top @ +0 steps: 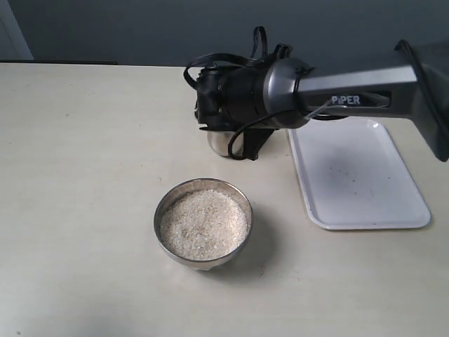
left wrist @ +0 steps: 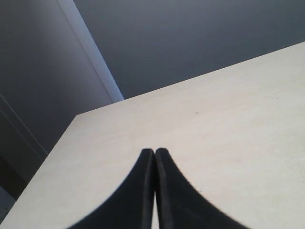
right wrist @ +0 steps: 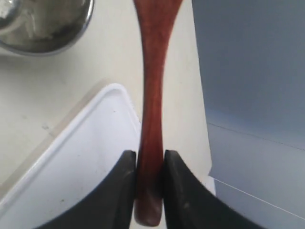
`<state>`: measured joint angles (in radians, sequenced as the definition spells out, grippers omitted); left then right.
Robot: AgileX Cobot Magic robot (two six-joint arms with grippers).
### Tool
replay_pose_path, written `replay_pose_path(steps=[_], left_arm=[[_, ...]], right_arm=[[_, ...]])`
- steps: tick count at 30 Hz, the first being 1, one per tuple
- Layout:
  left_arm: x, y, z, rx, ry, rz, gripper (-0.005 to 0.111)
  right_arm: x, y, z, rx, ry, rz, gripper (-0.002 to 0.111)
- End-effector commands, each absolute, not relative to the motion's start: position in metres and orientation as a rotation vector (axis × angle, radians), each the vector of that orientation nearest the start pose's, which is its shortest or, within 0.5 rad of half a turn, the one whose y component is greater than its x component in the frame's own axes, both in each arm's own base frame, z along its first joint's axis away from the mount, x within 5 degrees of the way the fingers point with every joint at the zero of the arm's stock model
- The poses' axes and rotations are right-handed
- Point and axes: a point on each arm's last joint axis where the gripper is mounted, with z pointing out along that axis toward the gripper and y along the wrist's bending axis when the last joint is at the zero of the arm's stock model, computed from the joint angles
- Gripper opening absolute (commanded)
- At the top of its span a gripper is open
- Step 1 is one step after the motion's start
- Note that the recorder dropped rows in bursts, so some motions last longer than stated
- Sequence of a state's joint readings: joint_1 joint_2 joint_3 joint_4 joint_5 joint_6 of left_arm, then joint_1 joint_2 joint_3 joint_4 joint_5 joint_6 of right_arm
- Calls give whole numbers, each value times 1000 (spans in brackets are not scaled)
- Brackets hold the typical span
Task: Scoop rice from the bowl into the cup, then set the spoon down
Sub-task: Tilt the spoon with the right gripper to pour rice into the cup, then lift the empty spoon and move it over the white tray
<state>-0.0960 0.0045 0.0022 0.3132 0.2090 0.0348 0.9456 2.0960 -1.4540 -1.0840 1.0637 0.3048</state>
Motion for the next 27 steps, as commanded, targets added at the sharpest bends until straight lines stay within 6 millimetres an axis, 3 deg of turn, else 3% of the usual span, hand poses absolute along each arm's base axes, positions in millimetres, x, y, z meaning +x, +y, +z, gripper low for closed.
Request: replay_pose_path(steps=[1, 11, 21, 24, 27], left_arm=[[56, 0, 195, 319, 1655, 229, 0], [56, 0, 195, 319, 1655, 229, 0], [56, 0, 195, 317, 1655, 227, 0], [56, 0, 195, 317, 1655, 227, 0], [56, 0, 195, 317, 1655, 227, 0]], right_arm=[[296, 295, 193, -1454, 2076, -844, -1], [303, 271, 196, -1450, 2322, -602, -1], [305, 272, 206, -1462, 2278, -513, -1], [311, 271, 209, -1477, 2194, -582, -1], [324, 267, 217, -1403, 2051, -770, -1]])
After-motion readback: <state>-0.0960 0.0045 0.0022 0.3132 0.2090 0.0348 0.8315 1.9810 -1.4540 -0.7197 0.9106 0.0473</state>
